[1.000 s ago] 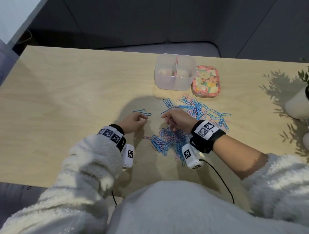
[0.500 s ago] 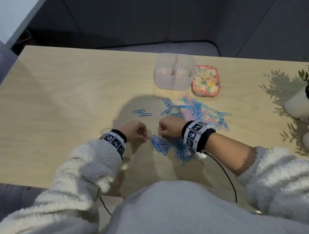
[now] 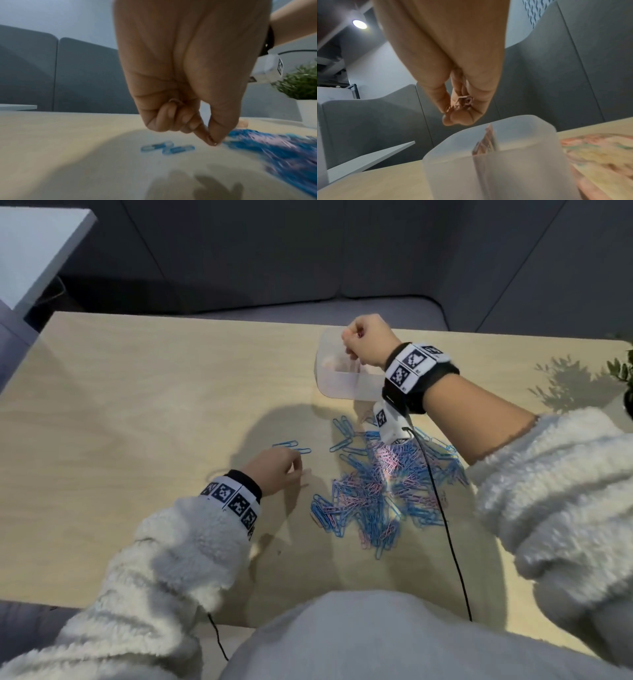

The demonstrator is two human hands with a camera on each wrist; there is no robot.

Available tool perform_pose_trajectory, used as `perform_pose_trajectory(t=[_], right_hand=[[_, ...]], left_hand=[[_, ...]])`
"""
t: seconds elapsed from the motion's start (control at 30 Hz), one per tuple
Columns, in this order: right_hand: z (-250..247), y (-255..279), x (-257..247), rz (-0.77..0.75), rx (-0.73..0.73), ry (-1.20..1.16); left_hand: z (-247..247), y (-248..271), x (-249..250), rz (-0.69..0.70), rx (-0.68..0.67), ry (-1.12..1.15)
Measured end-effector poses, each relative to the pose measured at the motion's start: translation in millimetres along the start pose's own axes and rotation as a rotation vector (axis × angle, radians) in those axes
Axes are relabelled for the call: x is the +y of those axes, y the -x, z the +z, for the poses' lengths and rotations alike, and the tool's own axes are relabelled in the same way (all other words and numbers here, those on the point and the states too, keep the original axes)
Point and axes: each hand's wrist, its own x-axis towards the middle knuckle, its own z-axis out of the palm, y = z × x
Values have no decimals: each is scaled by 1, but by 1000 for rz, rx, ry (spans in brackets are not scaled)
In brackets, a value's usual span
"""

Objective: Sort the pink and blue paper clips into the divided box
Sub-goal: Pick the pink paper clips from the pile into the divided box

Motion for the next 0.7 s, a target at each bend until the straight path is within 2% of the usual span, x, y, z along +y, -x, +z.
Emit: perform_pose_trajectory(t=[0.23, 0.37, 0.47, 0.53, 0.7], right_hand=[[12, -15, -2, 37, -168, 110], [-6, 5, 12, 20, 0, -78], [-20, 34, 33, 41, 94, -307], [-26, 60, 50, 85, 85, -368], [-29, 105, 103, 128, -60, -110]], left_hand=[[-69, -57, 27, -19, 189, 25], [-103, -103, 43, -86, 290, 120], [-113, -135, 53, -111, 334, 37], [-113, -149, 56, -124, 327, -46], [-102, -164, 60, -92, 219, -146]])
